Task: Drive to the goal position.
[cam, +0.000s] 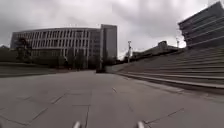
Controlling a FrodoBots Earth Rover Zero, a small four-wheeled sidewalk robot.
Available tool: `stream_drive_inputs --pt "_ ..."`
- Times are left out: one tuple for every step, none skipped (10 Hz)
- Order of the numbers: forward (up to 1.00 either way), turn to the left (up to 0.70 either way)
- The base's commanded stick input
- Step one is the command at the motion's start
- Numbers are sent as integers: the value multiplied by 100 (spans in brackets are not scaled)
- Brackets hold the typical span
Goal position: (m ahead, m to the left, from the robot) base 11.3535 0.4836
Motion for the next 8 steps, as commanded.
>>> stream_drive_inputs --pt "100 0" --pt "100 0" --pt "100 0" --pt "100 0" --pt "100 0" --pt "100 0" --pt "100 0" --pt "100 0"
